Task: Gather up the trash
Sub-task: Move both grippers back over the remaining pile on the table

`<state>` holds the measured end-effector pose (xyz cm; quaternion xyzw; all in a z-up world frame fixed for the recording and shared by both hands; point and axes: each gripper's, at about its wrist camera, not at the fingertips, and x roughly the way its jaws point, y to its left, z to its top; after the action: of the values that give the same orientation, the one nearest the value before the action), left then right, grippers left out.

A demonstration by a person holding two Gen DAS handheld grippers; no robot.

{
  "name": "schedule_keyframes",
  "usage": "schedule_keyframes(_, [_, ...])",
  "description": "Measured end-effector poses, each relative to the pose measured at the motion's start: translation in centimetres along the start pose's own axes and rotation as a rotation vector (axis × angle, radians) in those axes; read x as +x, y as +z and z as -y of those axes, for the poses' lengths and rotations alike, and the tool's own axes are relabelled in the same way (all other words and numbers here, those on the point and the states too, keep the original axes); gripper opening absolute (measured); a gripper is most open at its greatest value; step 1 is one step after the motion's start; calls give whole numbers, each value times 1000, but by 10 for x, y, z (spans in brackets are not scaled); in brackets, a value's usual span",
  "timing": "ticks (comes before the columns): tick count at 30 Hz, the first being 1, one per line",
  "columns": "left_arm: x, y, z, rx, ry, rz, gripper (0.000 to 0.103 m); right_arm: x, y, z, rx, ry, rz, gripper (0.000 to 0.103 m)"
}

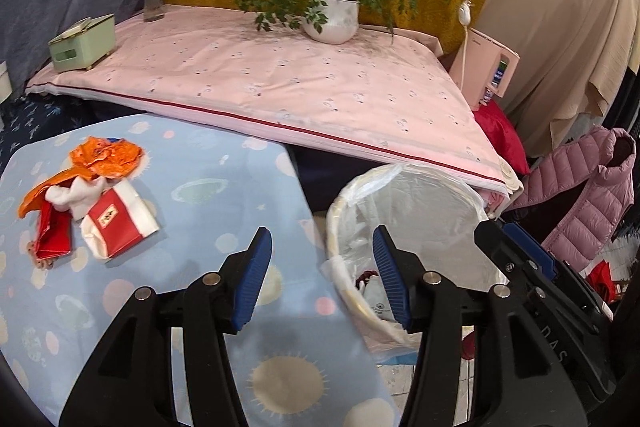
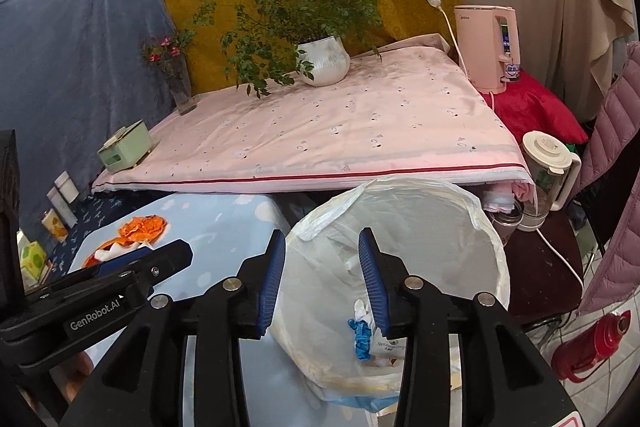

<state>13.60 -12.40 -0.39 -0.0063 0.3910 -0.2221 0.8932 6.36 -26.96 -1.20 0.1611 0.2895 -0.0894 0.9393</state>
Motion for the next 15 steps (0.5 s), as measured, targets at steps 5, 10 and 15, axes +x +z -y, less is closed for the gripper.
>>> schedule_keyframes(5, [-10,-1,-27,-35,32,9,50,-1,-1,-26,-29,26,-5,39])
schedule_keyframes(10, [-20,-3,-54,-65,64,16,50,1,-3,-58,-72,58,-15,39])
schedule_keyframes(15, [-31,-7,-88,-109,103,29,57,4,-7,-87,-100,89,-27,41])
